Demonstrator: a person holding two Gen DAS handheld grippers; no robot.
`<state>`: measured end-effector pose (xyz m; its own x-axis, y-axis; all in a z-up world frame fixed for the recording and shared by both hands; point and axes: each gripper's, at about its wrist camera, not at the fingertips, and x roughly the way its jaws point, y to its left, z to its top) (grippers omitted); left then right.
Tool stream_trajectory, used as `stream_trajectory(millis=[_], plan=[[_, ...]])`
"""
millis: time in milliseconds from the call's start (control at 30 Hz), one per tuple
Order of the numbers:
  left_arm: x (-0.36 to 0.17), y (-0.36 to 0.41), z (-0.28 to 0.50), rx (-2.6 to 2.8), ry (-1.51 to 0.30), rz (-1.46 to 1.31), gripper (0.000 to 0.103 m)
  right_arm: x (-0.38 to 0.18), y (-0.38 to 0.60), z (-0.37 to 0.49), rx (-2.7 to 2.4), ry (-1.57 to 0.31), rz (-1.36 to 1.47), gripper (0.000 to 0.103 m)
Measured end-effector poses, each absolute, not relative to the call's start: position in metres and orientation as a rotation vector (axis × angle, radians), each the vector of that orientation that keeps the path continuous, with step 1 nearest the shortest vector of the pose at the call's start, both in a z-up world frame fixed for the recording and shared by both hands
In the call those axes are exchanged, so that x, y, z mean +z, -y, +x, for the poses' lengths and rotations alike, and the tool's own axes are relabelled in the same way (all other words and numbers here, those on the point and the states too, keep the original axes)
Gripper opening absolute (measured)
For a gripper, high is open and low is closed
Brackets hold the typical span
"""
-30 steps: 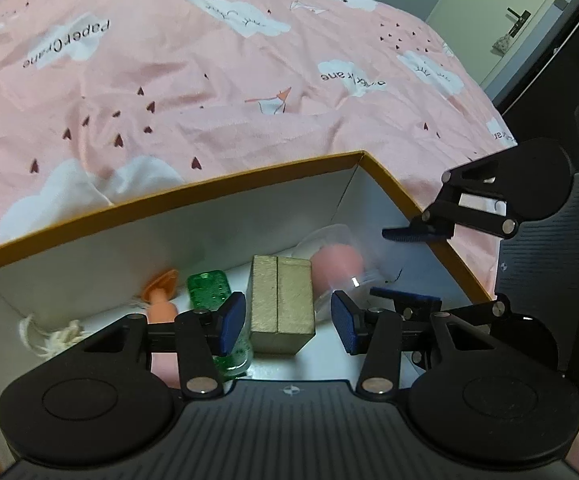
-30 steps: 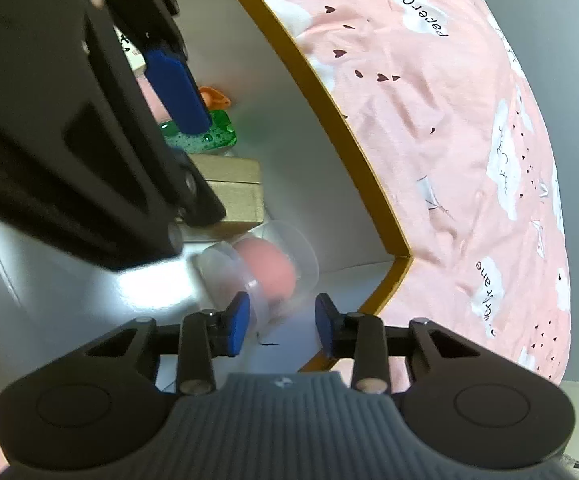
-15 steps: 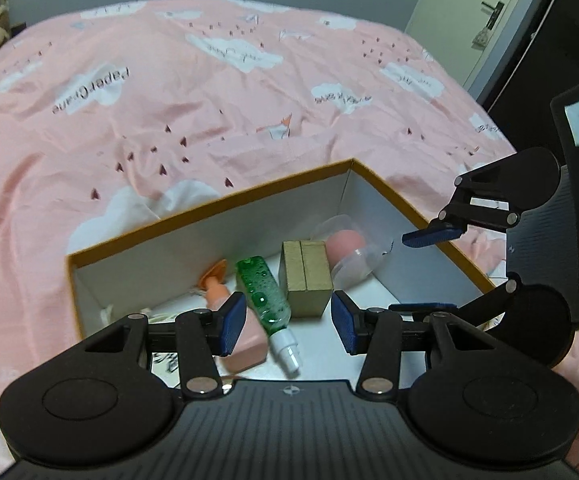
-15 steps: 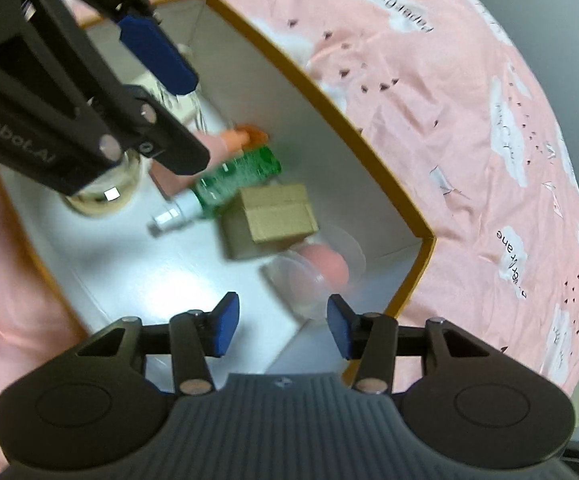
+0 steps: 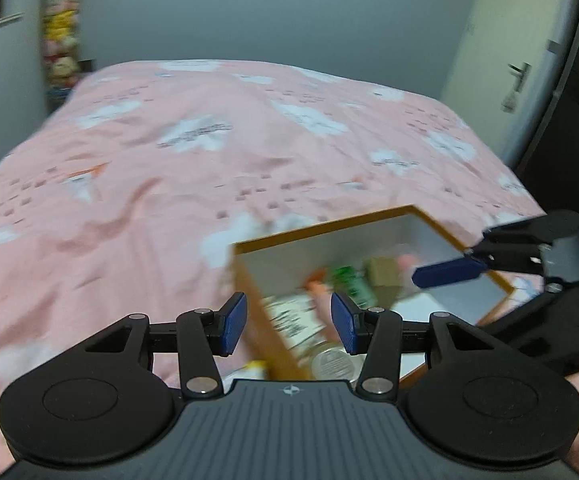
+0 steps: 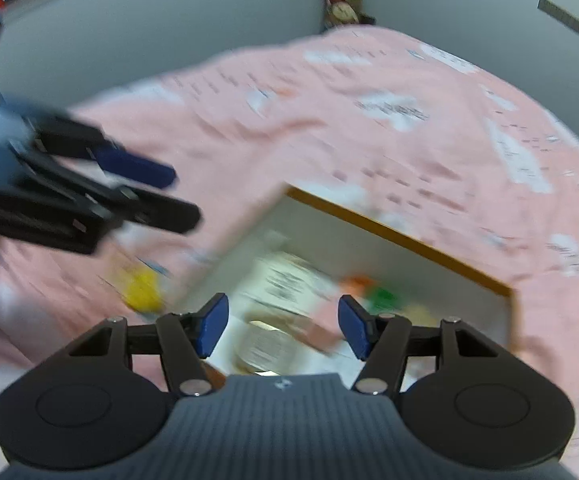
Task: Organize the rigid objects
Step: 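Move back to the pile and grasp the yellow tape measure with the left tool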
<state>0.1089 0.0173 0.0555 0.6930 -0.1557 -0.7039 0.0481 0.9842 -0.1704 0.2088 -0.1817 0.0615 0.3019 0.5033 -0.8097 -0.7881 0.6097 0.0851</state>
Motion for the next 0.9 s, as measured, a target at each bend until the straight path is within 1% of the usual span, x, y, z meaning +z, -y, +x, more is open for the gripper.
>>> stream_trajectory(millis=[167,267,367,467,633,767,833,900], plan=[[0.034,-0.049,0.081,-0.016,-0.822,-0.197,0.055,0.057,0.145,0.171,0.962,-0.888,-0.226,0.060],[0.016,-0.062,0.071,0.031,-0.859,-0.191,0.055,0.046,0.122,0.160,0.985,-0.905,-0.227,0.060],[0.000,-0.073,0.060,0.062,-0.894,-0.179,0.055,0.032,0.098,0.147,0.987,-0.895,-0.349,0.059],[-0.012,-0.079,0.052,0.061,-0.915,-0.153,0.055,0.022,0.080,0.140,1.029,-0.912,-0.436,0.054],[-0.030,-0.076,0.053,0.028,-0.946,-0.056,0.055,0.005,0.055,0.144,1.104,-0.902,-0.682,0.054],[-0.051,-0.068,0.061,0.040,-0.992,0.047,0.055,-0.007,0.032,0.153,1.169,-0.952,-0.867,0.054],[-0.062,-0.070,0.065,0.031,-1.019,0.040,0.056,-0.015,0.021,0.158,1.196,-0.974,-0.963,0.058],[-0.070,-0.074,0.068,0.020,-1.043,0.001,0.060,-0.023,0.011,0.161,1.220,-0.993,-1.053,0.066]])
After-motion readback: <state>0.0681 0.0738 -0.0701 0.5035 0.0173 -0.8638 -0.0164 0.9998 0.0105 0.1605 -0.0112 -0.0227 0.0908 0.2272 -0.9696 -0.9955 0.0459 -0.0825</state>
